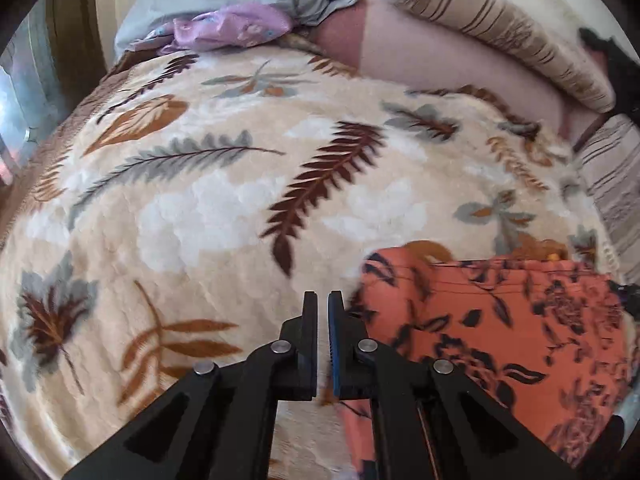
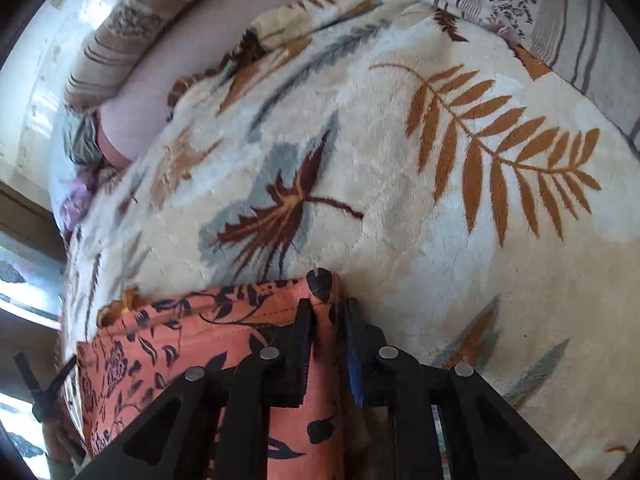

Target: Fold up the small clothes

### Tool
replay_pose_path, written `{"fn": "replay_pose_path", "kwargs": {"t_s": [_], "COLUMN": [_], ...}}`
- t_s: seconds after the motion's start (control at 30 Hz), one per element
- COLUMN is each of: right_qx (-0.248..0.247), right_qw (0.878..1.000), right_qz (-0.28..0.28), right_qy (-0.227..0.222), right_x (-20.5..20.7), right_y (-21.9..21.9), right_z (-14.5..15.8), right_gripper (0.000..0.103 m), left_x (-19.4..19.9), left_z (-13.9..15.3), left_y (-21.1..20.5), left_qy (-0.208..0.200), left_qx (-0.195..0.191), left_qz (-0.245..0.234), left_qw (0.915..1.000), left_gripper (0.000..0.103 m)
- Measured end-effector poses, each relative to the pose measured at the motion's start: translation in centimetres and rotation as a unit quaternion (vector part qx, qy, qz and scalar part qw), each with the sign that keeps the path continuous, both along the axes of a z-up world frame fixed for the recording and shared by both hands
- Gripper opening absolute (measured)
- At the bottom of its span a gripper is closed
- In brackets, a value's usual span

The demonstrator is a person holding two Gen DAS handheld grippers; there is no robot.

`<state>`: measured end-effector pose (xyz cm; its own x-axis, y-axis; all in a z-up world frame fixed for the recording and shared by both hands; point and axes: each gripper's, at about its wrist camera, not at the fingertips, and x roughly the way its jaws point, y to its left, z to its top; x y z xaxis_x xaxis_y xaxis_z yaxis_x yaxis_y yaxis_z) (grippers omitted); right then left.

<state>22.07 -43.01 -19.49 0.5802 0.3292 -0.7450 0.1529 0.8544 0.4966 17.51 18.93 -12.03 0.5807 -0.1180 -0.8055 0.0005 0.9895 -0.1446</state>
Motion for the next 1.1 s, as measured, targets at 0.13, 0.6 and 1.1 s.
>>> {"fn": "replay_pose_path", "kwargs": {"t_s": [0.13,0.6,1.1], "right_qx": [-0.060,0.088,0.286], "right_qw": [0.997,0.993,0.954], "right_qz": [0.005,0.033,-0.091], "right_qy": [-0.057,-0.075,-0.021], "right_x": [-4.2,-17.1,-20.3], "right_y": [0.3,3.4,3.0], "right_z": [2.2,3.1,-5.1], "right_gripper": [0.078,0.078,0.078], "left_x": [-3.7,-8.1,-13.6], "left_z": [1.9,2.1,-1.4], "left_y": [-3.0,-4.8,-15.7], "left_qy": [-0.061,-0.033,-0.009], "left_qx": [0.079,0.104,0.136], "left_qz": [-0.077,-0.015,-0.093], "left_qw": [0.9920,0.9939,0.9863], "left_gripper": [0.063,0.024,0.071]}}
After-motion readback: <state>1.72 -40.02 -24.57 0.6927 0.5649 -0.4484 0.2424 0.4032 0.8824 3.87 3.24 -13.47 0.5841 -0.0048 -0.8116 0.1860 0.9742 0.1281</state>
